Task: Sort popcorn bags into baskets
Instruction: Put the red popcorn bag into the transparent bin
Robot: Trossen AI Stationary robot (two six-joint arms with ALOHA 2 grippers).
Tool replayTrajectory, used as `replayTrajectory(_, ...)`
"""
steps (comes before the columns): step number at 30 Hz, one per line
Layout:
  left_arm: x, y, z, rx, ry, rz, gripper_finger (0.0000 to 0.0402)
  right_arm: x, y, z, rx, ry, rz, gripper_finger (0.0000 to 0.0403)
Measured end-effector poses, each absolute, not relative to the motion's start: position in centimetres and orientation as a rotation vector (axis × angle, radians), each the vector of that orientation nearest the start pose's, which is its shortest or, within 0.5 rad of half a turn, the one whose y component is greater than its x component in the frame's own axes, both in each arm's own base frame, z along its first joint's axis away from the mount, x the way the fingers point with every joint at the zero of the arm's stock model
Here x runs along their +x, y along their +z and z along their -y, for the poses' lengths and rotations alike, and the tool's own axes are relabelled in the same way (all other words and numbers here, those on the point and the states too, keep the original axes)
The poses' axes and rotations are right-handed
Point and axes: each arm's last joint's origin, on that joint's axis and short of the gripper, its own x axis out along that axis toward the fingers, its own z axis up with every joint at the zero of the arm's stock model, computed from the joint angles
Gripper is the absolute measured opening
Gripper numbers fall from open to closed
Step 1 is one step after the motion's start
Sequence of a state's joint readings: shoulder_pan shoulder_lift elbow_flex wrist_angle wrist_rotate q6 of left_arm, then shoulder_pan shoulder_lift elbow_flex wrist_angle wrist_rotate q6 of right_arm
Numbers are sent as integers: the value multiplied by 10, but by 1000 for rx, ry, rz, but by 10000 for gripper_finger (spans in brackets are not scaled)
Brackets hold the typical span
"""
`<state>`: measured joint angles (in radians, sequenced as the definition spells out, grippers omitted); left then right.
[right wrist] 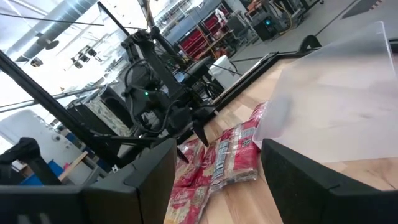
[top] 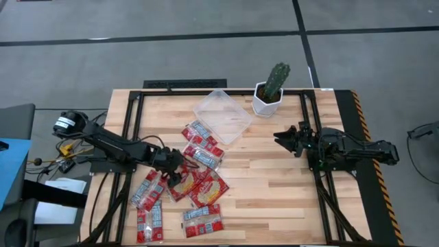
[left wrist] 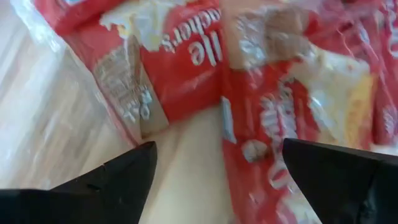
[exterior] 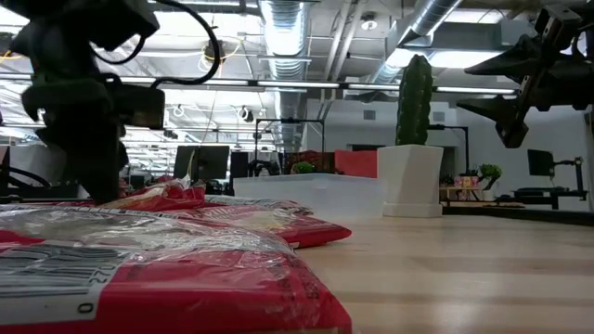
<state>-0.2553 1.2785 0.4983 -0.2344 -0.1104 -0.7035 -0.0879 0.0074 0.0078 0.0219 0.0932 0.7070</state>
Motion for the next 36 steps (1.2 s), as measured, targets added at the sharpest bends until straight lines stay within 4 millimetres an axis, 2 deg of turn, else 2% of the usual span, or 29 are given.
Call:
replayTrajectory(3, 202, 137, 50, -487, 166, -978, 332, 97, 168, 12, 720, -175, 91, 260)
replayTrajectory(6, 200, 134, 52, -494, 145, -994, 300, 97, 168, 12, 730, -179, 94, 260)
replayTrajectory(13, 203, 120, 57, -438, 115, -1052, 141, 97, 168, 12, 731, -180, 95, 260)
replayTrajectory(17, 210, 113, 59, -513, 76, -1094, 34, 97, 168, 12, 732, -181, 95, 260)
replayTrajectory(19, 214, 115, 60, -544, 66, -1102, 16, 97, 168, 12, 732, -181, 96, 260)
replayTrajectory(23, 226, 133, 62, -567, 71, -1068, 8, 97, 168, 12, 733, -181, 96, 260)
replayTrajectory(30, 248, 191, 58, -614, 110, -1006, 3, 97, 168, 12, 733, -181, 96, 260)
replayTrajectory(33, 258, 217, 50, -632, 134, -975, 2, 97, 168, 12, 732, -180, 96, 260)
replayTrajectory(36, 270, 245, 32, -618, 179, -901, 2, 97, 168, 12, 730, -181, 97, 260)
